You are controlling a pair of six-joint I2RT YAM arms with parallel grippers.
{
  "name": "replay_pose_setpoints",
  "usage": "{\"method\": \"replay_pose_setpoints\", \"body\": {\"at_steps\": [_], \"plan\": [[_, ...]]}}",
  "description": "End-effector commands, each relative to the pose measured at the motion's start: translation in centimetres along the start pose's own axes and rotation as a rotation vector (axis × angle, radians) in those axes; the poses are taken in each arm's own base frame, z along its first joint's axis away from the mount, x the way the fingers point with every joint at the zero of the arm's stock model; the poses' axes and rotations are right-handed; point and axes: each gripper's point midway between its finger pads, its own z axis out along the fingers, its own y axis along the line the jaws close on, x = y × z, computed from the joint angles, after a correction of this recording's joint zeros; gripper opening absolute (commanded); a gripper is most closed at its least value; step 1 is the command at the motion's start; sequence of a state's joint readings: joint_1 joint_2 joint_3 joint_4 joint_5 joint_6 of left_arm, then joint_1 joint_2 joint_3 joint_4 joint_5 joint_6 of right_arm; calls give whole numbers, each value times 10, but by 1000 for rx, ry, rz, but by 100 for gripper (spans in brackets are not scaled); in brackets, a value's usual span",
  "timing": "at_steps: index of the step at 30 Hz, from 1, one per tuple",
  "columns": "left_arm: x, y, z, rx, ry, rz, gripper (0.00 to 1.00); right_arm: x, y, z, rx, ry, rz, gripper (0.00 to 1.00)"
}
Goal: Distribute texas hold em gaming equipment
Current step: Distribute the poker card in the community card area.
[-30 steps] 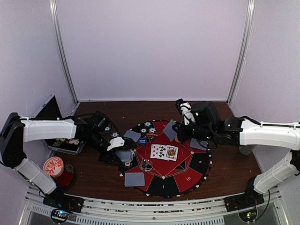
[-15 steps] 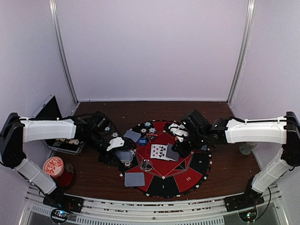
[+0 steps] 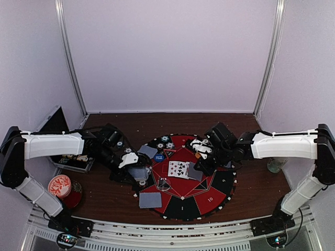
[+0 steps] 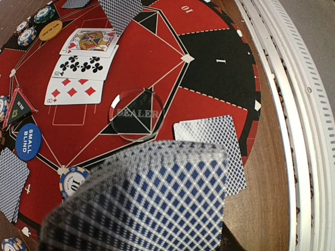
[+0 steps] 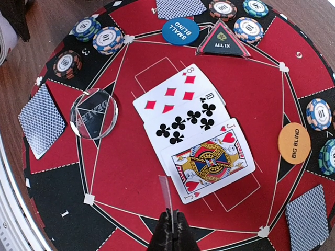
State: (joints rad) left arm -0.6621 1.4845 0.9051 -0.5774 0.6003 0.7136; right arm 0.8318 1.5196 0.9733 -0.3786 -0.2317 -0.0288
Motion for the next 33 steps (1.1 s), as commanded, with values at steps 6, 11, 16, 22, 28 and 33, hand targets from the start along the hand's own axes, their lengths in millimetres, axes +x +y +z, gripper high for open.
{"method": "replay_pose_setpoints", "body": {"at_steps": [6, 11, 16, 22, 28, 33], "plan": [[-10, -2, -3, 5, -37, 36, 39, 27, -13, 21, 46, 109, 4, 0], [-9, -2, -2, 7, -35, 32, 39, 29, -22, 25, 76, 124, 10, 10], [-9, -2, -2, 7, -35, 32, 39, 24, -32, 23, 122, 112, 11, 27], [-8, -2, -1, 10, -31, 29, 39, 15, -42, 17, 172, 80, 4, 33], [-8, -1, -1, 10, -30, 29, 39, 12, -50, 17, 215, 74, -3, 34], [-7, -1, 0, 10, -27, 27, 39, 13, -56, 24, 247, 81, -6, 34]]}}
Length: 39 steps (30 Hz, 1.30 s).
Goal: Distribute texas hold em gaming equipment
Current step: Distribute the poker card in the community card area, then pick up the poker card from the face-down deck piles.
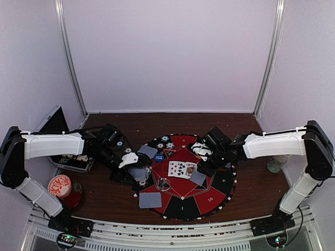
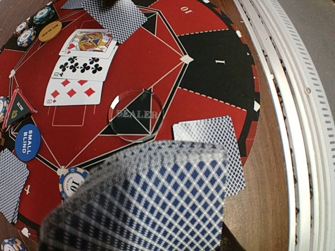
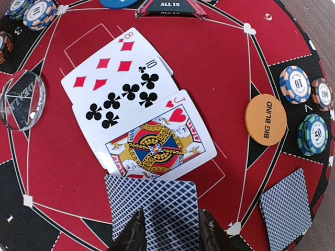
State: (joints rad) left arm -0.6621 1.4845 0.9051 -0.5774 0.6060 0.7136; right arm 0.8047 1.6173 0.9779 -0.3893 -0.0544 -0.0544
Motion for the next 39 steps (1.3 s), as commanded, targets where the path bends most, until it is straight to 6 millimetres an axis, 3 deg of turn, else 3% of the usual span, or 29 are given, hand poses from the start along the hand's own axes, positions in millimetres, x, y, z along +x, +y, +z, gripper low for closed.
{"method": "replay_pose_setpoints", "body": {"at_steps": [1, 9, 16, 19, 23, 31, 35, 39], "plan": [[-7, 0, 0, 5, -24, 28, 39, -14, -13, 3, 64, -33, -1, 35], [-5, 0, 1, 8, -18, 25, 39, -17, -30, 10, 163, -61, 14, 39], [-5, 0, 1, 7, -17, 24, 39, -25, -46, -3, 257, -116, 62, 56], [-5, 0, 1, 6, -18, 25, 39, -38, -42, -17, 228, -183, 102, 66], [-5, 1, 1, 4, -15, 23, 39, -63, -19, -47, 103, -338, 195, 79], [-6, 1, 0, 2, -17, 25, 39, -94, 63, -108, -209, -704, 287, 100], [-6, 1, 0, -1, -18, 28, 39, -102, 89, -110, -272, -775, 343, 100], [-6, 1, 0, 0, -17, 26, 39, -113, 115, -92, -332, -783, 387, 100]]}}
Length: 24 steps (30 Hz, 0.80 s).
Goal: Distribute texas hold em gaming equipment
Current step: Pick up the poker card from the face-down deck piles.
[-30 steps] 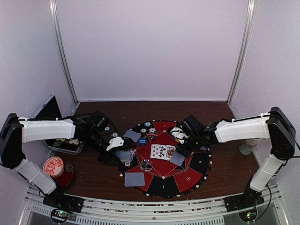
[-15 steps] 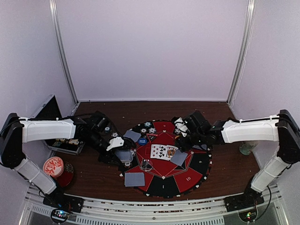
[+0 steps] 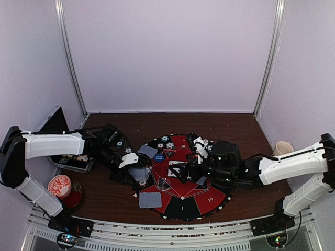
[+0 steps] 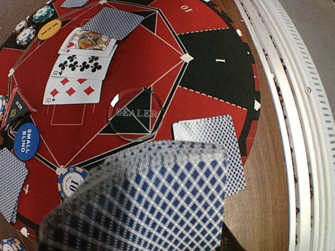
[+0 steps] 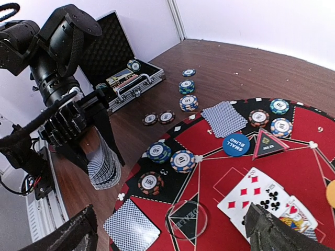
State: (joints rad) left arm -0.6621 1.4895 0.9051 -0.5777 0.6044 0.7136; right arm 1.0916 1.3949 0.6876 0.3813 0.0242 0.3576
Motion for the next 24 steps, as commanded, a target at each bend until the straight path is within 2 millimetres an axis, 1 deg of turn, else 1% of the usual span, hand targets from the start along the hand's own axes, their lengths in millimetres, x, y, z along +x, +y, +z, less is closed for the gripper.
{"method": "replay_pose_setpoints", "body": {"at_steps": [1, 5, 8, 10, 14, 20, 24], "plan": [[-7, 1, -1, -3, -20, 29, 39, -10, 23, 25, -51, -100, 125, 100], [-7, 0, -1, -2, -21, 29, 39, 0, 33, 54, -63, -86, 208, 100], [-8, 0, -2, -4, -25, 31, 39, 1, 42, 69, -95, -90, 255, 100], [-8, 0, -2, -3, -25, 32, 39, -1, 47, 75, -114, -101, 290, 100], [-7, 0, -1, -1, -23, 31, 39, -2, 48, 86, -108, -107, 327, 100], [-8, 0, -2, -2, -25, 32, 39, 10, 52, 107, -96, -60, 346, 100], [-7, 0, -2, -2, -24, 30, 39, 16, 57, 115, -113, -43, 353, 100]]}}
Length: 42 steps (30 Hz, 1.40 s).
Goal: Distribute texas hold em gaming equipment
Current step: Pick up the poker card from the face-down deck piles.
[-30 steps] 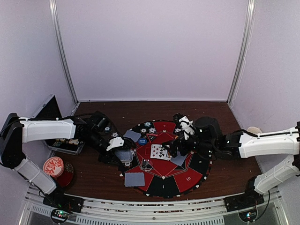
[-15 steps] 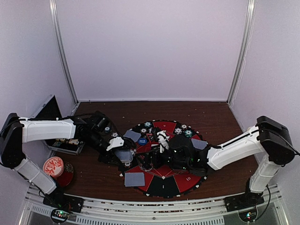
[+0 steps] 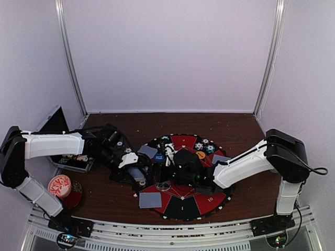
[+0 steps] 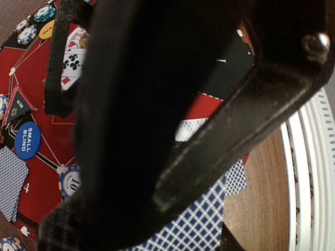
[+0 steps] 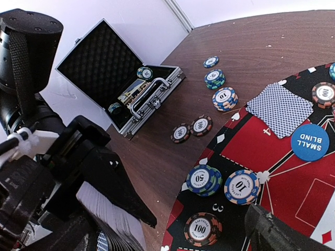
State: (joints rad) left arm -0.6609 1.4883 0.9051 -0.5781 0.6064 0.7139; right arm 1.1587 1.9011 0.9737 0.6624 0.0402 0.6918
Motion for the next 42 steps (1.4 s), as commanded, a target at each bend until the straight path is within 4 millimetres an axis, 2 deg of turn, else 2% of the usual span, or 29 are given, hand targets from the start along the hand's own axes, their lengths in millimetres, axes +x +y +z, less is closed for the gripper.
{"method": "replay_pose_setpoints", "body": {"at_steps": [1, 8, 15, 18, 24, 28, 37, 42], "plan": [[-7, 0, -1, -1, -22, 32, 39, 0, 15, 9, -44, -4, 30, 100], [-7, 0, -1, -1, -21, 30, 39, 8, 20, 21, -52, 18, 43, 100], [-7, 0, -1, -1, -22, 29, 39, 17, 12, 33, -1, 48, 56, 100], [-7, 0, -1, -3, -21, 29, 39, 17, 22, 25, -79, 47, 74, 100], [-6, 1, 0, -3, -17, 26, 39, 5, 43, 4, -189, 31, 109, 100], [-7, 2, -1, -7, -19, 26, 39, 1, 48, 0, -215, 25, 127, 100], [-7, 0, -1, -1, -21, 28, 39, 18, 13, 30, -18, 52, 131, 96], [-7, 0, 0, 0, -21, 29, 39, 14, -14, 27, 124, 12, 148, 84]]}}
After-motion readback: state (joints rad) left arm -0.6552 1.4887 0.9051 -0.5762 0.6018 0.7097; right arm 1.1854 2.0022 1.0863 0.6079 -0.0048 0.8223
